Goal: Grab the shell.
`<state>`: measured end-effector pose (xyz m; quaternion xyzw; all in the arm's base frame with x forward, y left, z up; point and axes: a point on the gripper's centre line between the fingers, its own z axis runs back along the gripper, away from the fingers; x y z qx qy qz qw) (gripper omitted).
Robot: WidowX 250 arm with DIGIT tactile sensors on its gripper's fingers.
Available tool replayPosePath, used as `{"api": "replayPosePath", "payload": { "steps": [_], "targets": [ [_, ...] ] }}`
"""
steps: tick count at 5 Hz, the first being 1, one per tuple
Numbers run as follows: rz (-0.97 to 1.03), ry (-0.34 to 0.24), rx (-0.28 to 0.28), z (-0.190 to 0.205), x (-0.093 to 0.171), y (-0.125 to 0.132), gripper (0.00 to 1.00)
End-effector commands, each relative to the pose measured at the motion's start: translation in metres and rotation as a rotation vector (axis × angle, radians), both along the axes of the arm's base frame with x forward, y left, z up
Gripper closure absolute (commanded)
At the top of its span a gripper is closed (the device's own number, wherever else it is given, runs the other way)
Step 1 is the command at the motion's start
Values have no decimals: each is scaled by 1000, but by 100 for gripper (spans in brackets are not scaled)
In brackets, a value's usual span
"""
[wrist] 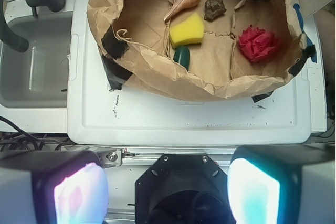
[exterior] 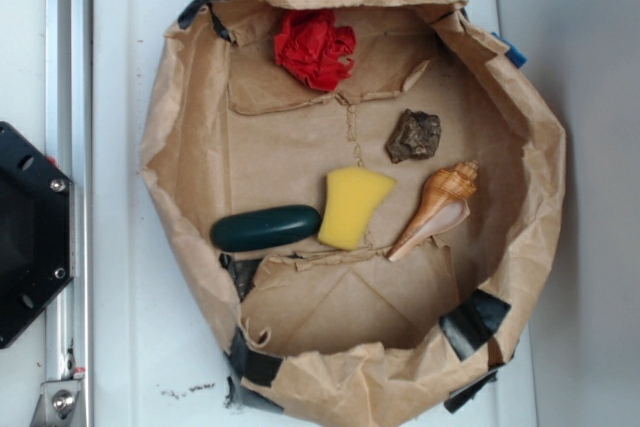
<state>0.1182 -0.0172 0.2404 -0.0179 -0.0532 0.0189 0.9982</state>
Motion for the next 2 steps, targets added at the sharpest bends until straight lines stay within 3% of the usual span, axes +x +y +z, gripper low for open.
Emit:
{"api": "replayPosePath", "payload": {
  "steps": [1, 2],
  "targets": [
    [0, 0, 0, 0, 0, 0, 0],
    [50, -29, -38, -11, 39, -9, 0]
  ]
}}
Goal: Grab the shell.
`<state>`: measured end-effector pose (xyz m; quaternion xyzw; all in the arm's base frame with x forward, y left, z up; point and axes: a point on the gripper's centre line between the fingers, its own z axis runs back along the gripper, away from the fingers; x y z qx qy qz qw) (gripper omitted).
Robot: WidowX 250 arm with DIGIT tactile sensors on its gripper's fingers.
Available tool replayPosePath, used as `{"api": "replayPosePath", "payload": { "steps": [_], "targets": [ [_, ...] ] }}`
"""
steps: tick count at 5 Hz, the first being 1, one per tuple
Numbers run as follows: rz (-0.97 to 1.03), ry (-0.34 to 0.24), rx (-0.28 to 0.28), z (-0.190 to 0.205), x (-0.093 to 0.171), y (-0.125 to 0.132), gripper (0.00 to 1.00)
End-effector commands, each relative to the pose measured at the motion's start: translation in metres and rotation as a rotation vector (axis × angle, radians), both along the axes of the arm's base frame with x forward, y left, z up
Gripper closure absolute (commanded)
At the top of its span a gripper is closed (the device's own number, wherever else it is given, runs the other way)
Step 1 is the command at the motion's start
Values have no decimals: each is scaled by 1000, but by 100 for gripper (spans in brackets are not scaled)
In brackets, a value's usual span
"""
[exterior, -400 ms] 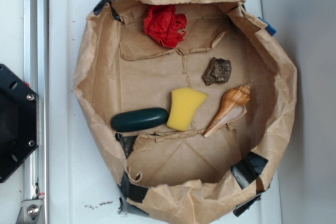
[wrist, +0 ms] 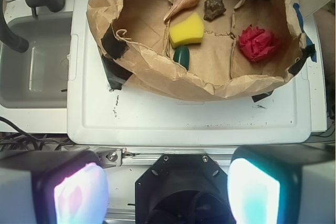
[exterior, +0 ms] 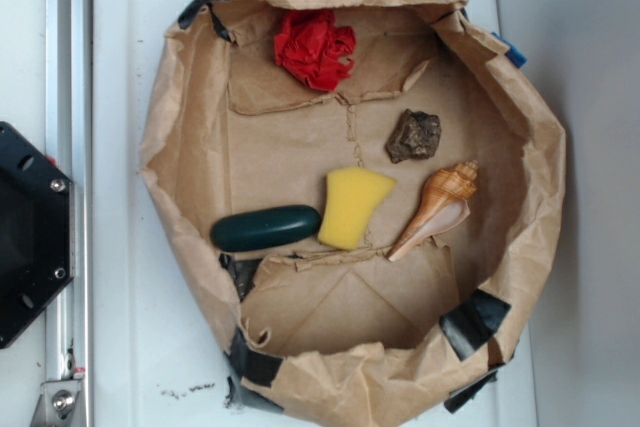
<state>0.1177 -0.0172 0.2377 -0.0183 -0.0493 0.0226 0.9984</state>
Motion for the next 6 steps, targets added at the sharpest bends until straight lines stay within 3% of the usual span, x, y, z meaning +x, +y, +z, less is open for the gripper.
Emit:
{"api": "replayPosePath", "payload": {
  "steps": [1, 2, 3, 6],
  "targets": [
    [44, -90, -73, -13, 69, -11, 0],
    [30, -129, -103, -24, 99, -4, 0],
    [24, -144, -88, -36, 125, 10, 0],
    [24, -144, -88, -36, 125, 10, 0]
  ]
}}
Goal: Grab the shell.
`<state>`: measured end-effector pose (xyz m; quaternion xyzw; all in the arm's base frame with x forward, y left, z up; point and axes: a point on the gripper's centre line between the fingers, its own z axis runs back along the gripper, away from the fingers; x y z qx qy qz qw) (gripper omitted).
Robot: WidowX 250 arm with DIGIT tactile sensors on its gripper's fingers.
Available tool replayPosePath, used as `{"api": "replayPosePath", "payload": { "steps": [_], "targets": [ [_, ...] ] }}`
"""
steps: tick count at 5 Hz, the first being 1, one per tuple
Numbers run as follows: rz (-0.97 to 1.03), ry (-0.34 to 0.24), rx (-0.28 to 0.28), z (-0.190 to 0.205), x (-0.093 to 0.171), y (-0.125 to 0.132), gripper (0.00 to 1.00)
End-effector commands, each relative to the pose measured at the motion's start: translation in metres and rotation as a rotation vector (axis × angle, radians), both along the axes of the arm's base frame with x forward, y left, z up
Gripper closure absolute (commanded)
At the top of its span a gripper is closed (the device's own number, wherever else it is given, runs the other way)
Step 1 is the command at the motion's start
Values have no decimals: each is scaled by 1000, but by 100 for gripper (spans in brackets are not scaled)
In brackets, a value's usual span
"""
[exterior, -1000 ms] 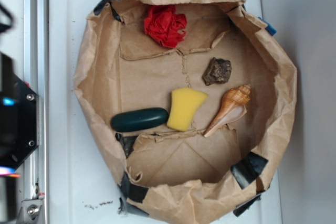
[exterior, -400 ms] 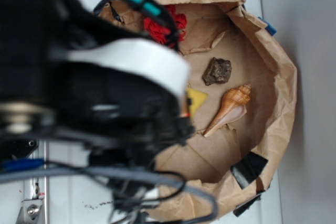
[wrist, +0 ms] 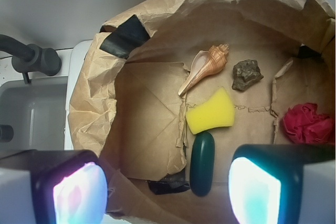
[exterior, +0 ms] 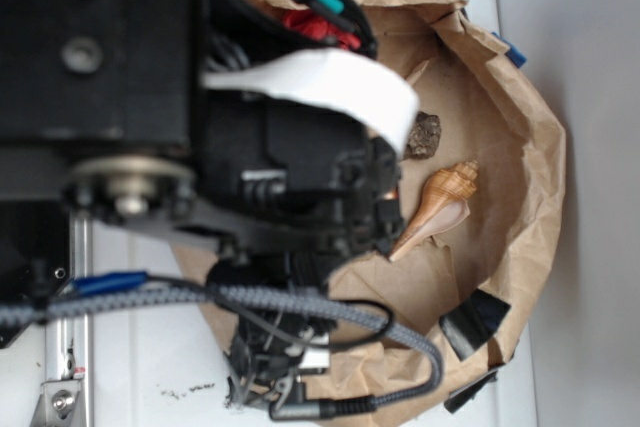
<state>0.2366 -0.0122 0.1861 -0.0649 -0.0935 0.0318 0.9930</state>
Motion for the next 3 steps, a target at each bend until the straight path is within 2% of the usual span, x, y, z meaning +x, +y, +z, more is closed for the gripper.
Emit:
{"api": "replayPosePath", "payload": {
  "steps": [1, 2, 3],
  "targets": [
    [12, -53, 4, 16, 6, 5, 0],
    [10, -26, 49, -31, 28, 9, 0],
    [30, -54, 66, -63, 52, 16, 0]
  ]
}}
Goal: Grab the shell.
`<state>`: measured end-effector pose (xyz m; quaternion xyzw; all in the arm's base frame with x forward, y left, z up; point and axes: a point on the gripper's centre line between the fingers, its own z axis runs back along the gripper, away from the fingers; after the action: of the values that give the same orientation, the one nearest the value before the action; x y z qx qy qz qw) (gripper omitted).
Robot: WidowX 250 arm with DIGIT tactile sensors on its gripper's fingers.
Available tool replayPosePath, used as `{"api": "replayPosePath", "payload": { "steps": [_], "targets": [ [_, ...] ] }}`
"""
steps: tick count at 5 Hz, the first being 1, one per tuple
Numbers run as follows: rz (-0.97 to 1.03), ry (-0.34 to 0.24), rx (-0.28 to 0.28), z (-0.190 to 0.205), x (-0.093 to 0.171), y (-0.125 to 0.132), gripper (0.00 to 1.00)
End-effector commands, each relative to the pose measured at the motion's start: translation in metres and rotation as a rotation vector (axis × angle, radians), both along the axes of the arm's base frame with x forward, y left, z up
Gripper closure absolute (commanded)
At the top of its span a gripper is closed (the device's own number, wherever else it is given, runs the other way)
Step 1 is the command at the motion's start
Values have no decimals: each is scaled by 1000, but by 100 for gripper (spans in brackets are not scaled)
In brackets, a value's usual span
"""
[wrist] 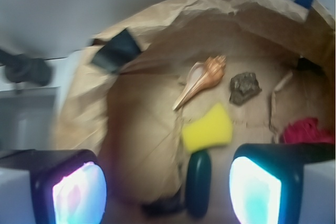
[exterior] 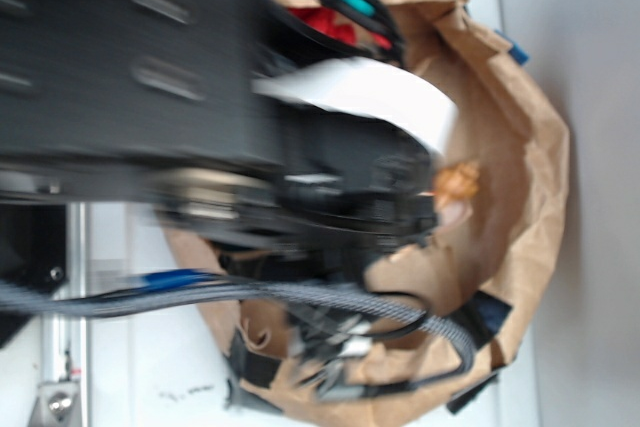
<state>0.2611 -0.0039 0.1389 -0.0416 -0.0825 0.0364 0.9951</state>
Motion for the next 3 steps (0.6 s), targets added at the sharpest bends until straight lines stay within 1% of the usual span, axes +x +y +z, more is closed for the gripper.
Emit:
{"api": "replayPosePath", "payload": {
  "steps": [1, 2, 3],
  "targets": [
    [41, -91, 30, -43, 42, 11, 0],
    [70, -62, 22, -61, 51, 15, 0],
    [89, -81, -67, -61, 54, 4, 0]
  ]
}}
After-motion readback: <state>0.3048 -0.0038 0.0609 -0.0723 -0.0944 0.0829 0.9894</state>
